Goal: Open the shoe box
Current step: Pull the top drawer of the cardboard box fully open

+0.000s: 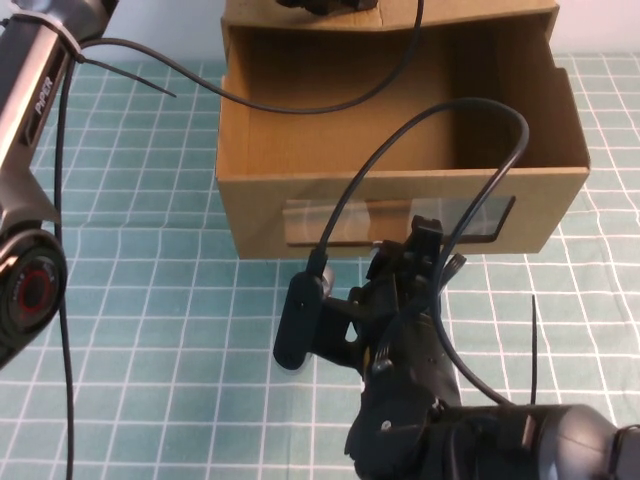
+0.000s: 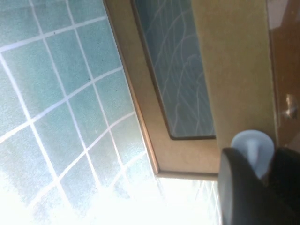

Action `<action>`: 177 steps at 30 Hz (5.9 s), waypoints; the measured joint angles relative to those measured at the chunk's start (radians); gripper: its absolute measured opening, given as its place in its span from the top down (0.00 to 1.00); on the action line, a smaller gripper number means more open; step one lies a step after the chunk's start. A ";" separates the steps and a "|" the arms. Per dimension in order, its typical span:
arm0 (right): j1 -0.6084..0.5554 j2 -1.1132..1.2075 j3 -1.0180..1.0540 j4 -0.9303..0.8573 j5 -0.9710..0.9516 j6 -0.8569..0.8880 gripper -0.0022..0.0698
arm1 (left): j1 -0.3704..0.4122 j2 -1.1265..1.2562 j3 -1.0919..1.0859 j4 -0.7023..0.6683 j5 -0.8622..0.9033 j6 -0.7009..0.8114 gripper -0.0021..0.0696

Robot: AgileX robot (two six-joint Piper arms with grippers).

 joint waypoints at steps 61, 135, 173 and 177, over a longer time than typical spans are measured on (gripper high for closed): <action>0.068 -1.229 0.026 0.879 0.096 -0.522 0.99 | 0.007 -1.176 0.820 0.514 0.107 -0.259 0.98; 0.068 -1.332 0.357 1.087 0.051 -0.528 0.99 | 0.137 -2.292 2.572 0.848 -0.773 -0.684 0.98; -0.669 -1.678 0.380 1.183 -0.138 -0.528 0.99 | 0.137 -2.292 2.573 0.764 -0.781 -0.668 0.98; -0.836 -1.776 0.473 1.367 -0.342 -0.528 0.99 | 0.137 -2.292 2.573 0.764 -0.781 -0.668 0.98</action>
